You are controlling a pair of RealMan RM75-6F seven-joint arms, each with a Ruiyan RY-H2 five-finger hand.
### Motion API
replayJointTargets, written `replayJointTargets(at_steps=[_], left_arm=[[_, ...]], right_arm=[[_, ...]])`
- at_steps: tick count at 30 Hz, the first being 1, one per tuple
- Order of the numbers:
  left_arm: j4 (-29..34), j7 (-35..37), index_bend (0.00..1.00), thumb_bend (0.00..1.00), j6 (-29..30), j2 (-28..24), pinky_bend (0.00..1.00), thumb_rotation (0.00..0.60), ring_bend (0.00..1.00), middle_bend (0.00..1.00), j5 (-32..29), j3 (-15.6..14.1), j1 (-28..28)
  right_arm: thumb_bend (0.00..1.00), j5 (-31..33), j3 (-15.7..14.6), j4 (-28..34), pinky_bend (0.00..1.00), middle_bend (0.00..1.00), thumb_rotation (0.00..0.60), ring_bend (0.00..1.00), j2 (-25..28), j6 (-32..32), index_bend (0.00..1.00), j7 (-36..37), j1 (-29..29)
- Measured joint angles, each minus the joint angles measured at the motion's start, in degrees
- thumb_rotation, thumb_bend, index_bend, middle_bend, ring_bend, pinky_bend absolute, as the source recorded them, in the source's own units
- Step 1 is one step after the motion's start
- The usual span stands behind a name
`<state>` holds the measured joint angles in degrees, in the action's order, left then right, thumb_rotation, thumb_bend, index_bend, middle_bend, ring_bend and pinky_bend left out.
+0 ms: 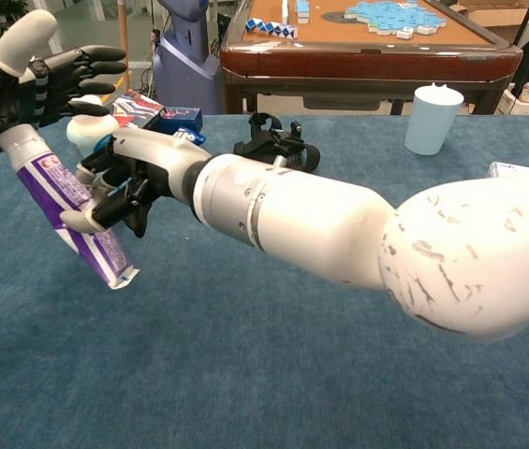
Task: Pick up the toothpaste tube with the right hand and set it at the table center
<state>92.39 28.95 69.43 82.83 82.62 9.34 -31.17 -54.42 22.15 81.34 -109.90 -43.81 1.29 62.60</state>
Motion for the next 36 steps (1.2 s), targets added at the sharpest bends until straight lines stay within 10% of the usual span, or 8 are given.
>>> replayJointTargets(at_steps=[23, 36], left_arm=[[0.2, -1.7, 0.0, 0.0, -0.9, -5.4, 0.04, 0.0, 0.0, 0.0, 0.7, -0.6, 0.7], [1.1, -6.3, 0.0, 0.0, -0.9, -9.8, 0.05, 0.0, 0.0, 0.0, 1.2, -2.4, 2.4]], right_arm=[[0.88, 4.3, -5.0, 4.8, 0.55, 0.79, 0.6, 0.69, 12.2, 6.4, 0.89, -10.8, 2.0], [0.39, 21.4, -19.1, 10.8, 0.42, 0.53, 0.6, 0.45, 23.7, 3.1, 0.54, -35.1, 12.2]])
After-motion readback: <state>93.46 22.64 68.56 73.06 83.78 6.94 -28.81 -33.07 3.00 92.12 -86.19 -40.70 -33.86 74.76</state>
